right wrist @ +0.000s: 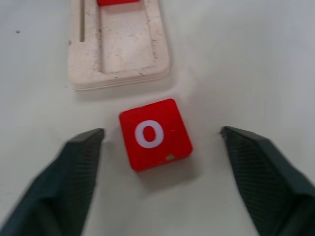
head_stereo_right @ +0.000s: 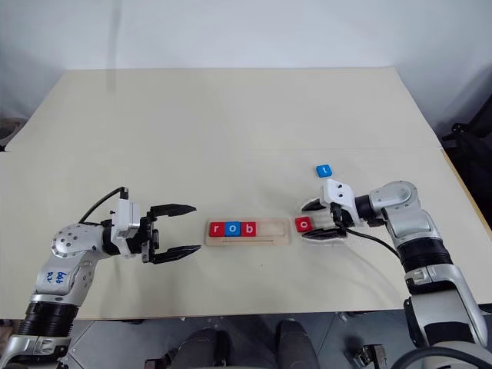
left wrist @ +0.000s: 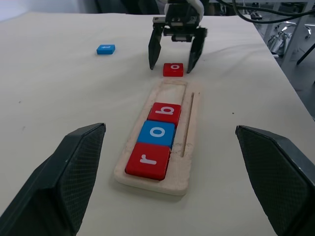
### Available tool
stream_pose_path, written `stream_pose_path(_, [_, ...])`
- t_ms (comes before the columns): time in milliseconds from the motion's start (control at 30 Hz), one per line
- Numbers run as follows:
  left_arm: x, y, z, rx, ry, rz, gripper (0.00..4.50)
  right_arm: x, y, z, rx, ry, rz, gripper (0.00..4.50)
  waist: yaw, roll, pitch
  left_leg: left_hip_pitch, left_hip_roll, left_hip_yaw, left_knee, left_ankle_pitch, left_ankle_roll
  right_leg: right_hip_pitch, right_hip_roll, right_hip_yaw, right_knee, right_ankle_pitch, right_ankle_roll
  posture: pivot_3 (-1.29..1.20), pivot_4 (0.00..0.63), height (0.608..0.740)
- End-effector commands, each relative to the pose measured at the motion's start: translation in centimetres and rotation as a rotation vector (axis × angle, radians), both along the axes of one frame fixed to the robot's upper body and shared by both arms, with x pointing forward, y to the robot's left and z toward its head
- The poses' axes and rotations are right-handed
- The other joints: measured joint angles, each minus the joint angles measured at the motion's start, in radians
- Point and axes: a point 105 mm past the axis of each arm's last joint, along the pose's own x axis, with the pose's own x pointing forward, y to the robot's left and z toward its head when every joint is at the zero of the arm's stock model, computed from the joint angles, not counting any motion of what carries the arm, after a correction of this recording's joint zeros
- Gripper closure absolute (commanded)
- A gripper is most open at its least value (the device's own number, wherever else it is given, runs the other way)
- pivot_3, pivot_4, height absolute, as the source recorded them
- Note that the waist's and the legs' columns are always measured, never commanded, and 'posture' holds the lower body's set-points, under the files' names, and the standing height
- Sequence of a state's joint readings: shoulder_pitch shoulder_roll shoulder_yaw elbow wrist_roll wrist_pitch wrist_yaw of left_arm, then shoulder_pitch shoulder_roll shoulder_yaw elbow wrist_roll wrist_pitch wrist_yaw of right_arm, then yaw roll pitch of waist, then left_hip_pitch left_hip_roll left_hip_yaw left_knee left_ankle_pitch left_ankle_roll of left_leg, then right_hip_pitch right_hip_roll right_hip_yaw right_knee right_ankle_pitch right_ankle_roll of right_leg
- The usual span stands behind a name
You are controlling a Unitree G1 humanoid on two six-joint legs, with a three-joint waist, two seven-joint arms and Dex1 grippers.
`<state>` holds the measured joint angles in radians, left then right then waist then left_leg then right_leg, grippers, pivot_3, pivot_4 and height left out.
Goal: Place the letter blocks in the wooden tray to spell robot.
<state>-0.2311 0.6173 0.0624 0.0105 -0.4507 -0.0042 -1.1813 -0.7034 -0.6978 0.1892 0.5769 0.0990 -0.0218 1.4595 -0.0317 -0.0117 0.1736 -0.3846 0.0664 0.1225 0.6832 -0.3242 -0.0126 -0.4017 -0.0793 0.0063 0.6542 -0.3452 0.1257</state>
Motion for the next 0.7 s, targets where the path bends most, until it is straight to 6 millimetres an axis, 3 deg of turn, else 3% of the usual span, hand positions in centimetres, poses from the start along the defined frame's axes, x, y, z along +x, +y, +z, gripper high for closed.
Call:
stream_pose_path(33, [-0.4, -0.2, 0.9, 0.003, -0.034, -0.024, 0.00, -0.3, 0.3, 0.2, 0.004, -0.002, 0.021, 2.30, 0.000, 0.000, 0.000, 0.000, 0.000, 0.000, 0.000, 0.000, 0.000, 0.000, 0.000, 0.000, 0.001, 0.000, 0.000, 0.00, 0.150, 0.740])
stream_pose_path(133, [-0.4, -0.2, 0.9, 0.004, -0.031, -0.031, 0.00, -0.5, 0.9, 1.1, 0.039, -0.012, 0.026, 3.05, 0.001, 0.000, 0.000, 0.000, 0.000, 0.000, 0.000, 0.000, 0.000, 0.000, 0.000, 0.000, 0.001, 0.000, 0.000, 0.00, 0.150, 0.740])
stream_pose_path(300, [-0.4, -0.3, 0.7, 0.005, -0.029, -0.039, 0.00, -1.3, 2.5, 2.9, 0.102, -0.002, 0.037, 3.05, 0.001, 0.000, 0.000, 0.000, 0.000, -0.001, 0.000, 0.000, 0.000, 0.000, 0.000, 0.000, 0.001, 0.000, 0.000, 0.00, 0.150, 0.740])
stream_pose_path(467, [-0.2, -0.5, 0.7, 0.002, -0.030, -0.044, 0.00, -2.4, 6.3, 4.0, 0.144, 0.015, 0.059, 3.05, 0.001, 0.000, 0.000, -0.001, 0.001, -0.001, 0.000, 0.000, 0.000, -0.002, 0.000, 0.000, 0.002, 0.000, 0.000, 0.00, 0.150, 0.740])
stream_pose_path(700, [-0.1, -0.8, 0.8, -0.003, -0.034, -0.050, 0.00, -2.8, 9.1, 2.9, 0.117, 0.012, 0.074, 3.05, 0.004, 0.000, 0.000, -0.004, -0.001, 0.000, 0.000, 0.000, 0.000, -0.005, -0.001, 0.000, 0.003, 0.000, 0.000, 0.00, 0.150, 0.740])
